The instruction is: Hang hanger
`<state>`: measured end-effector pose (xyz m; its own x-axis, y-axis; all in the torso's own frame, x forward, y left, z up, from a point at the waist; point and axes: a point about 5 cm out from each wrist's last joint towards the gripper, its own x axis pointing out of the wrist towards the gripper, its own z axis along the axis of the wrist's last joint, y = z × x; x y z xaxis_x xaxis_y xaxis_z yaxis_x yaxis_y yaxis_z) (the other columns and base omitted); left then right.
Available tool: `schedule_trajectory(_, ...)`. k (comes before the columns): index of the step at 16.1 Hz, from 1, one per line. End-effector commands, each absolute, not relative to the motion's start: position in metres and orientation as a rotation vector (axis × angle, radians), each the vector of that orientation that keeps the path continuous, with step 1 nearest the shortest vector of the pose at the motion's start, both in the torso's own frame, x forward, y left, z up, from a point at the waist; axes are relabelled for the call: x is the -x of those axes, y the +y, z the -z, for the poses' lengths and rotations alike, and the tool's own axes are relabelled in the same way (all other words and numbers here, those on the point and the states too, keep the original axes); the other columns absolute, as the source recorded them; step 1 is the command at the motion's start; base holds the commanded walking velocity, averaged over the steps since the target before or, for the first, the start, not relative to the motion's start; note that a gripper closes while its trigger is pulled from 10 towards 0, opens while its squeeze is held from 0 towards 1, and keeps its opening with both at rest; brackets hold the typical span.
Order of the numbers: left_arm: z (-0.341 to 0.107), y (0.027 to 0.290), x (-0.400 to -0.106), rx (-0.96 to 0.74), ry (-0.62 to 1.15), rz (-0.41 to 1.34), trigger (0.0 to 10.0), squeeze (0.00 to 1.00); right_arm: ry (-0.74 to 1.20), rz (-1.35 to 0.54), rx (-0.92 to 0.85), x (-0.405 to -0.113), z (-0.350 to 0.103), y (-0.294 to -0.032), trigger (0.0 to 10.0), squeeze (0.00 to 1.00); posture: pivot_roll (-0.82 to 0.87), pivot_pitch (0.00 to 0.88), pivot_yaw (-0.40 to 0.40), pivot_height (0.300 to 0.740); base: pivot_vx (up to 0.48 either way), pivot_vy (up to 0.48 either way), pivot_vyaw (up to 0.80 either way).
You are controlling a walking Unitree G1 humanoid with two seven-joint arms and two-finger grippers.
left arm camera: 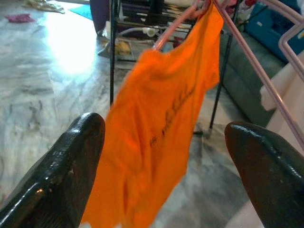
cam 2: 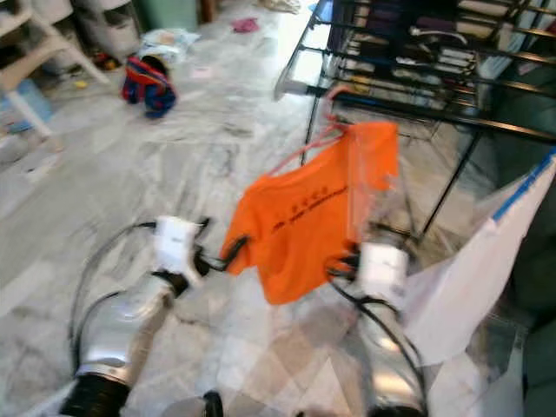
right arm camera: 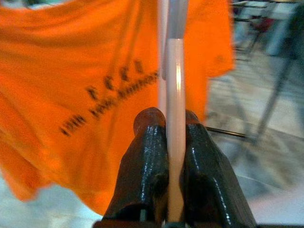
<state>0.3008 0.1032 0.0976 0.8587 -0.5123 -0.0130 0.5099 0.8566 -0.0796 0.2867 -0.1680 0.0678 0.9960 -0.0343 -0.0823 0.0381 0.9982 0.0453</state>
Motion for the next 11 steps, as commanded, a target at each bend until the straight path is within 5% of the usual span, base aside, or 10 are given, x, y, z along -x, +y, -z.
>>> schedule_trajectory(1,-0.098,0.091,-0.298,0.085,0.035,0.576,10.0,0.00,0.111,0.072,-0.023,-0.283,-0.064,-0.182,10.0,0.00,-0.01,0.186,0.001,0.740,0.416,0.000,0.00)
schedule_trajectory(4,-0.096,0.090,-0.297,0.082,0.046,0.578,10.0,0.00,0.122,0.104,-0.032,-0.285,-0.065,-0.186,10.0,0.00,-0.01,0.191,-0.001,0.740,0.404,0.000,0.00)
schedule_trajectory(11,-0.091,0.090,-0.294,0.080,0.072,0.583,10.0,0.00,0.156,0.139,0.005,-0.298,-0.072,-0.192,10.0,0.00,-0.01,0.201,-0.002,0.740,0.000,0.000,0.00)
